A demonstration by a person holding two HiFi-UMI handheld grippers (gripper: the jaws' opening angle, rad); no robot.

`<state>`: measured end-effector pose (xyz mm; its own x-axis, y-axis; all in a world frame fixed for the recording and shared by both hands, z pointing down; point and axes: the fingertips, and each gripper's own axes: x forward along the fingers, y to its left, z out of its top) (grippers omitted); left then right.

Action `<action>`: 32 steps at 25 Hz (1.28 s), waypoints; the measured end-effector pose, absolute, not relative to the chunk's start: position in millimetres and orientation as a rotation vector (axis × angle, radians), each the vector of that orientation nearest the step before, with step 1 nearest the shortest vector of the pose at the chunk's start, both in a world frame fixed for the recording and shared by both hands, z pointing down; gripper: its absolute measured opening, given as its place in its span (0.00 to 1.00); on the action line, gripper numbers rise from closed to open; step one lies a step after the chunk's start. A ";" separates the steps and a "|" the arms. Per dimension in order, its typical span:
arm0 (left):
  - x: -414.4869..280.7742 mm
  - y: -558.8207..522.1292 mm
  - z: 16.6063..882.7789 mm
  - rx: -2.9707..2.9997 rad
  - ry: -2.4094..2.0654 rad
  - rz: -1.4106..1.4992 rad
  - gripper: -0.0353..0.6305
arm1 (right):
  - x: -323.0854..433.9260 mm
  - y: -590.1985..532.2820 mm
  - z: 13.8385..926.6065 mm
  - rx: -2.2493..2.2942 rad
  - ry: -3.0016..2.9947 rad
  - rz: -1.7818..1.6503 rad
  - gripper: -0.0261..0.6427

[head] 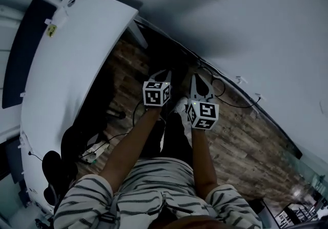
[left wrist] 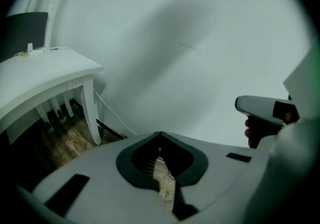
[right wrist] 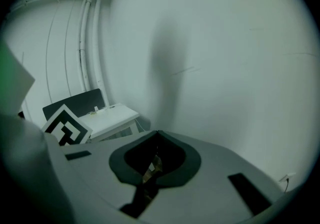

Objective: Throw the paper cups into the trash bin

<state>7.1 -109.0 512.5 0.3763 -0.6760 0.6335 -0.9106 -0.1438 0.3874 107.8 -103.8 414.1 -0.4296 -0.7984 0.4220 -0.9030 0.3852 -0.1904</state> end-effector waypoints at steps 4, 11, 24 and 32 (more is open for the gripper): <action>3.4 -98.4 480.3 1.943 -1.389 0.384 0.09 | 98.5 -95.2 397.9 1.455 -2.422 0.581 0.06; -9.8 -81.6 432.4 2.015 -1.429 0.372 0.09 | 83.6 -78.7 373.8 1.383 -2.461 0.558 0.06; -34.5 -70.8 353.3 2.113 -1.503 0.278 0.09 | 61.9 -67.8 304.8 1.317 -2.591 0.450 0.07; -42.5 -63.5 313.0 2.181 -1.542 0.253 0.09 | 48.6 -66.7 270.7 1.281 -2.659 0.387 0.07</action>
<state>-42.5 -63.5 313.0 0.3568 -0.8442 0.4001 -0.9278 -0.2701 0.2576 48.6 -66.7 270.7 -0.6189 -0.7421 0.2574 -0.7846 0.5989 -0.1600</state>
